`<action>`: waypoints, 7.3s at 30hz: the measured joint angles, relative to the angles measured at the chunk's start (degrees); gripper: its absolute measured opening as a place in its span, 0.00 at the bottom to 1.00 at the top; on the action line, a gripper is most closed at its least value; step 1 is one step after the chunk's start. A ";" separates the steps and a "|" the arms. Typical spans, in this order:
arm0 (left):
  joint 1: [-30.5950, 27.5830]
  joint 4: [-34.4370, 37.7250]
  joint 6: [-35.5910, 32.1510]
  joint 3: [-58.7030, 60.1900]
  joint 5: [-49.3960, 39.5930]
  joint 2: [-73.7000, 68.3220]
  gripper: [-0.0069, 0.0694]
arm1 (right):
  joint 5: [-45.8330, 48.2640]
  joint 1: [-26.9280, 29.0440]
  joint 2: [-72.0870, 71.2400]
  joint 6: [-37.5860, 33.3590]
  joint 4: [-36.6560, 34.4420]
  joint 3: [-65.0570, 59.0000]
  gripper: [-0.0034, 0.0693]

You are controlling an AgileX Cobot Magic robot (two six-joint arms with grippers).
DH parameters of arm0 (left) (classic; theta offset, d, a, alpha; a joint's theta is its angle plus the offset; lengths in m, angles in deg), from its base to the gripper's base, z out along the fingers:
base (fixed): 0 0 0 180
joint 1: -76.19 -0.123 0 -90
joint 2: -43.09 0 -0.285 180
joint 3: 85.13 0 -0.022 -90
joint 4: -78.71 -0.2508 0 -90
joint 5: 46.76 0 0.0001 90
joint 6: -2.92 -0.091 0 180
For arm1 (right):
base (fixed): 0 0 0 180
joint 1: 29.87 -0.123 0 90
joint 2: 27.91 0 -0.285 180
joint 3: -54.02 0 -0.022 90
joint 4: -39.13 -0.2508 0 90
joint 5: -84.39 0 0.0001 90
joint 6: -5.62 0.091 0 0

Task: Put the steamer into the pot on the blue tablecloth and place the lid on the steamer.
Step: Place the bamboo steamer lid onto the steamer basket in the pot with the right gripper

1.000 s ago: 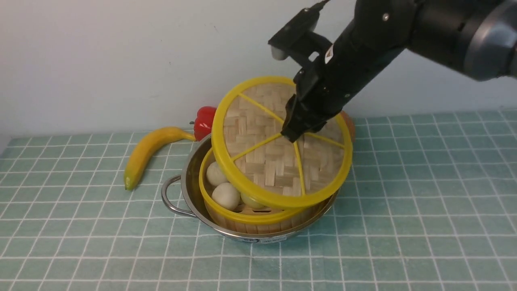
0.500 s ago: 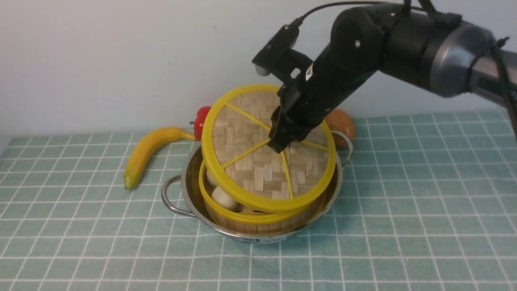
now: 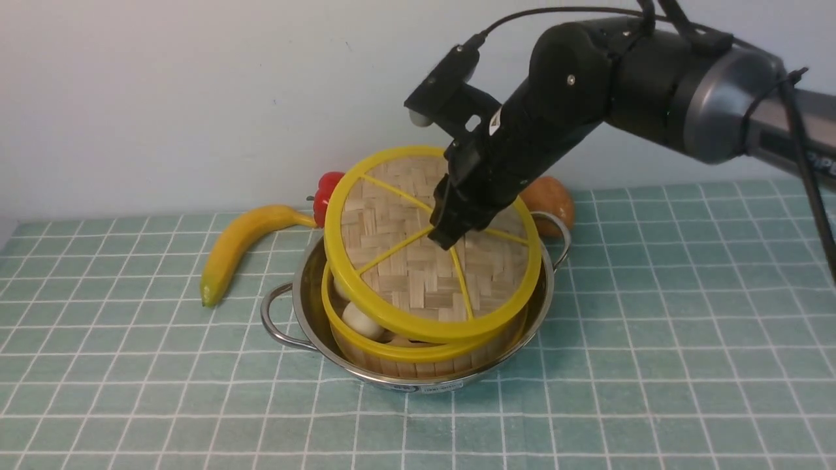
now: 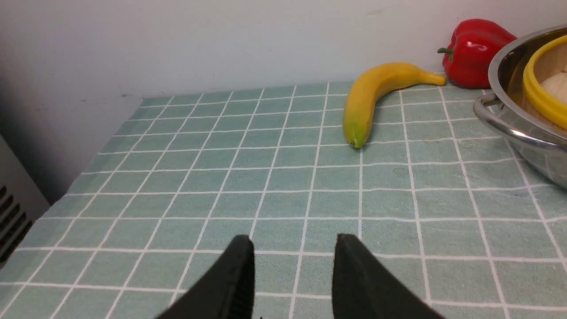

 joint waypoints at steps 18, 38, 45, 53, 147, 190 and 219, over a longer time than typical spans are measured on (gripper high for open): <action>0.00 0.00 0.00 0.00 0.00 0.08 0.41 | -4.55 -0.38 4.06 -4.76 -2.87 0.00 0.25; 0.00 0.00 0.00 0.00 0.00 0.07 0.41 | -6.42 -0.65 5.33 -6.54 -3.53 0.00 0.25; 0.00 0.00 0.00 0.00 0.00 0.07 0.41 | -8.04 -0.65 6.34 -6.93 -4.13 0.00 0.25; 0.00 0.00 0.00 0.00 0.00 0.07 0.41 | -8.26 -0.65 7.03 -7.49 -6.06 0.58 0.25; 0.00 0.00 0.00 0.00 0.00 0.07 0.41 | -3.93 -0.49 8.57 -15.14 -5.55 4.58 0.25; 0.00 0.00 0.00 0.00 0.00 0.07 0.41 | -5.37 -0.55 8.51 -18.26 -7.30 4.58 0.25; 0.00 0.00 0.00 0.00 0.00 0.07 0.41 | -3.04 -0.55 -7.00 -10.02 -5.44 4.58 0.40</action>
